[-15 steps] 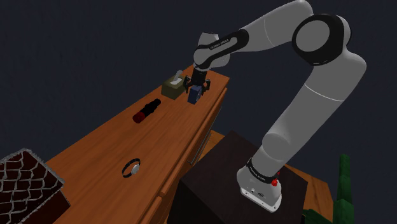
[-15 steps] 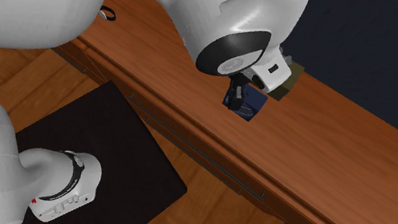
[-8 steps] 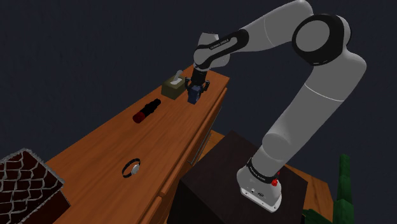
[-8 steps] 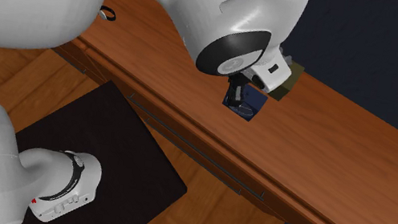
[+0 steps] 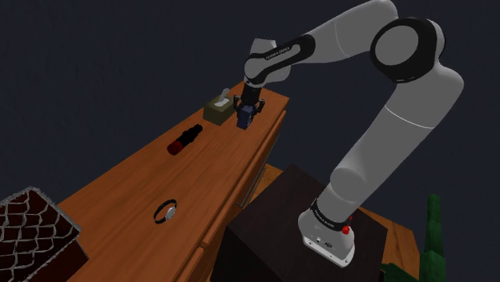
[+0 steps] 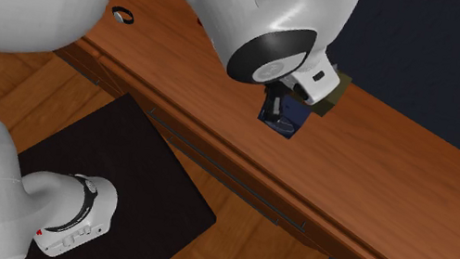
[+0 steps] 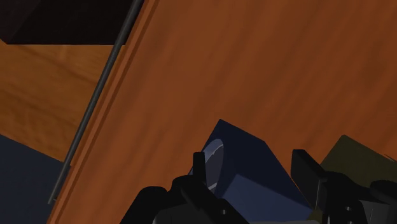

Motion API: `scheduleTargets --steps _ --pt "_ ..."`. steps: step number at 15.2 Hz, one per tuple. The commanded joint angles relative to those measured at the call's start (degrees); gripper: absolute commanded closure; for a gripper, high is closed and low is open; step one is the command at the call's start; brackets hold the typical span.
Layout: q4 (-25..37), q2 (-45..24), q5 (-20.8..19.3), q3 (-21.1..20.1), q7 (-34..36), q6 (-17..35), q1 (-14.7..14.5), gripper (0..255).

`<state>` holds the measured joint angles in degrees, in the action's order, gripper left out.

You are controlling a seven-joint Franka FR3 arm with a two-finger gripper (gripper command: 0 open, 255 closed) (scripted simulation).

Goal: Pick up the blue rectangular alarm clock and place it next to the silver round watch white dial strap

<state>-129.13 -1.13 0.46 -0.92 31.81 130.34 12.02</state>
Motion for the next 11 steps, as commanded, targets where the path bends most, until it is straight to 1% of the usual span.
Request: scheduleTargets --steps 1,11 --pt "0.65 0.92 0.01 0.00 0.01 -1.57 0.00 255" --pt "4.63 4.56 0.04 0.01 0.02 -9.19 0.01 255"
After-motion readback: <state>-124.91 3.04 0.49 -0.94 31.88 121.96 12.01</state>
